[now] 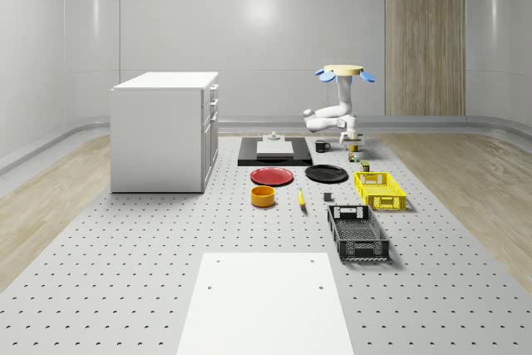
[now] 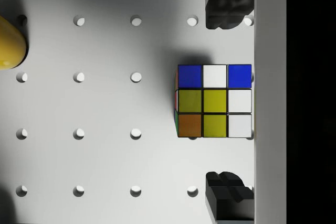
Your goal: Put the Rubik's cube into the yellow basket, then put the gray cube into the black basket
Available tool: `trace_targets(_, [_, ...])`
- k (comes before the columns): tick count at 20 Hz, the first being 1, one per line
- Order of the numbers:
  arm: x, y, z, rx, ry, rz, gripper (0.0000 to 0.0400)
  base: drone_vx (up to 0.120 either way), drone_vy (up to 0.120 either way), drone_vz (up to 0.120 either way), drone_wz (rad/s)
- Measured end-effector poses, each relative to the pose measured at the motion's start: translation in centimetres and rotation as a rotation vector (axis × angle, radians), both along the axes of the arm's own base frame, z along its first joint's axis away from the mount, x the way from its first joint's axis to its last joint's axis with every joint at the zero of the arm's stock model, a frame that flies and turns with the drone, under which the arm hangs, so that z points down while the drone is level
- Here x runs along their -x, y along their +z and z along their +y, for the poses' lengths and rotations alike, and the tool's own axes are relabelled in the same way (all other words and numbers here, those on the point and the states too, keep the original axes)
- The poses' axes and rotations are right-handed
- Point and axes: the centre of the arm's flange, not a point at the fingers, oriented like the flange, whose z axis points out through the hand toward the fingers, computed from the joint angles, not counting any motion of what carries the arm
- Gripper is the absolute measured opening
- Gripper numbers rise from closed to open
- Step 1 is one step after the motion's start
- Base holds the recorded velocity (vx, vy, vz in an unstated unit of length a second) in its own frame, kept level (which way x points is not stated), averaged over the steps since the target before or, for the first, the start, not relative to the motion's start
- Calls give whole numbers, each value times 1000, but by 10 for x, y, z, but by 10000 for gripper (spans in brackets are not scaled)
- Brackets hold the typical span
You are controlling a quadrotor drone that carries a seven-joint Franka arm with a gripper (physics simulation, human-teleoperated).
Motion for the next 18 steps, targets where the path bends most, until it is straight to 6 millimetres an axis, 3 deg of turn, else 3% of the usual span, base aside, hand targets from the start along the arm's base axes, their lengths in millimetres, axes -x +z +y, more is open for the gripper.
trace_targets(2, [0, 0, 0, 0, 0, 0, 400, 0, 0, -100, 0])
trace_targets(7, [0, 2, 0, 0, 0, 0, 400, 0, 0, 0, 0])
trace_targets(18, [-7, 36, 0, 0, 0, 0, 400, 0, 0, 0, 0])
